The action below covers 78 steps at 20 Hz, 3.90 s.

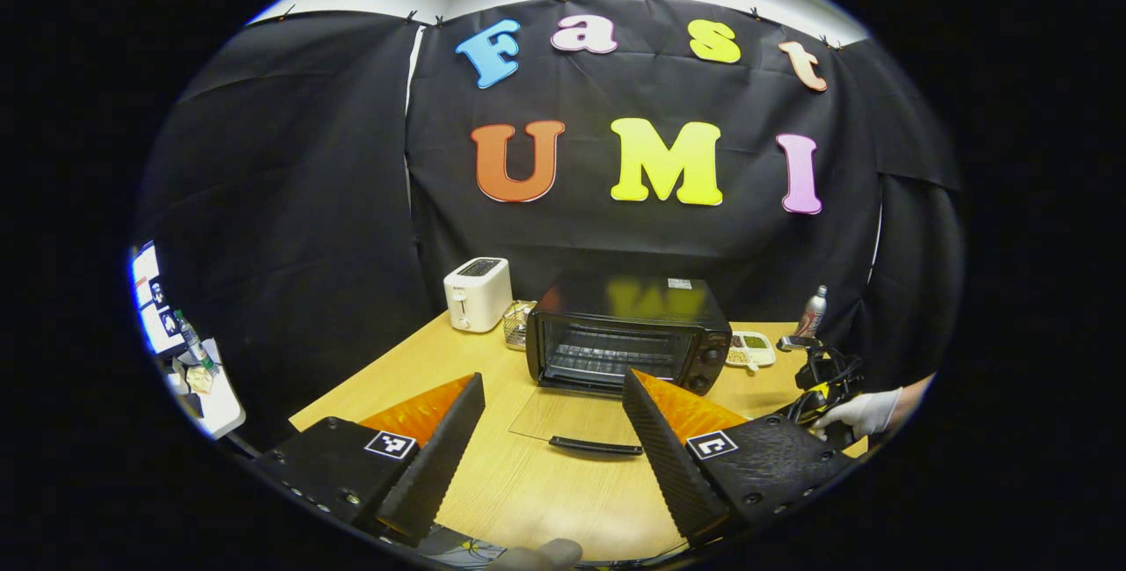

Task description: Open the electric oven with the left hand, put the food in, and close the electric oven.

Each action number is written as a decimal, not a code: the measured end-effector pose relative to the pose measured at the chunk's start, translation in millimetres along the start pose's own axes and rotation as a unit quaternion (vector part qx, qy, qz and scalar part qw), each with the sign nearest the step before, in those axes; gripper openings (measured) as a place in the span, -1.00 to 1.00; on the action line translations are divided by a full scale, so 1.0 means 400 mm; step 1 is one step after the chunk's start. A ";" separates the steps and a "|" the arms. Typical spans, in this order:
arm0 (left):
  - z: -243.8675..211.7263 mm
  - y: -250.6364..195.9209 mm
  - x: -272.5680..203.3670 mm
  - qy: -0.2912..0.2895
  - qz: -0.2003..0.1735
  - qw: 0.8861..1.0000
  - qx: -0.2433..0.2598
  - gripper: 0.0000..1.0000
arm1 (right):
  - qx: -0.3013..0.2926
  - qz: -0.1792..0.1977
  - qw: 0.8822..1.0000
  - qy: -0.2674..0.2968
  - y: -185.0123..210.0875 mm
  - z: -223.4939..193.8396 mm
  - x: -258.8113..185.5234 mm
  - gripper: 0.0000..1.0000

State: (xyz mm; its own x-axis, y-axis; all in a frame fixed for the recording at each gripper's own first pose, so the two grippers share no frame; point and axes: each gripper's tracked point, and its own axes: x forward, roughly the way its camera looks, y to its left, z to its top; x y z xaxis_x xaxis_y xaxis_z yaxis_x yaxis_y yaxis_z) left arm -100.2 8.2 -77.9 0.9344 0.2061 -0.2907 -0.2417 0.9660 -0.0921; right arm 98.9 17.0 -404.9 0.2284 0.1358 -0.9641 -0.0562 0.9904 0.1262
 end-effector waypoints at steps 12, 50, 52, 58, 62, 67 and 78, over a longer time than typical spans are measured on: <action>0.027 0.036 0.054 -0.019 -0.060 0.998 -0.005 0.92 | 0.058 0.146 0.985 0.068 0.001 0.000 -0.004 -0.95; 0.120 0.171 0.105 -0.020 -0.109 0.992 0.063 0.92 | 0.458 0.291 0.812 -0.213 0.636 0.225 -0.067 -0.93; 0.114 0.171 0.115 -0.012 -0.105 0.992 0.063 0.92 | 0.455 0.300 0.807 -0.228 0.653 0.273 -0.078 -0.94; 0.122 0.164 0.147 -0.003 -0.093 0.994 0.055 0.92 | 0.409 0.305 0.821 -0.255 0.657 0.393 -0.067 -0.93; 0.122 0.165 0.161 0.001 -0.085 0.995 0.044 0.92 | 0.392 0.313 0.820 -0.278 0.643 0.431 -0.070 -0.78; 0.127 0.175 0.169 -0.003 -0.074 0.996 0.043 0.93 | 0.358 0.313 0.834 -0.280 0.637 0.423 -0.103 -0.31; 0.149 0.195 0.167 -0.040 -0.082 0.995 0.038 0.95 | 0.164 0.196 0.902 -0.349 0.545 0.281 -0.311 0.76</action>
State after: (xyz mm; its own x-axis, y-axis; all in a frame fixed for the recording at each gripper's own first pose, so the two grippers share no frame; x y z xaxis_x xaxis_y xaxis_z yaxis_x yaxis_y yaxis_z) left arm -41.0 106.8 -47.9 0.9782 0.0532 -0.2005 -0.0663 0.9961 -0.0588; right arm 167.4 219.0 -231.4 0.8164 0.3459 -0.4625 -0.0011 0.8017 0.5977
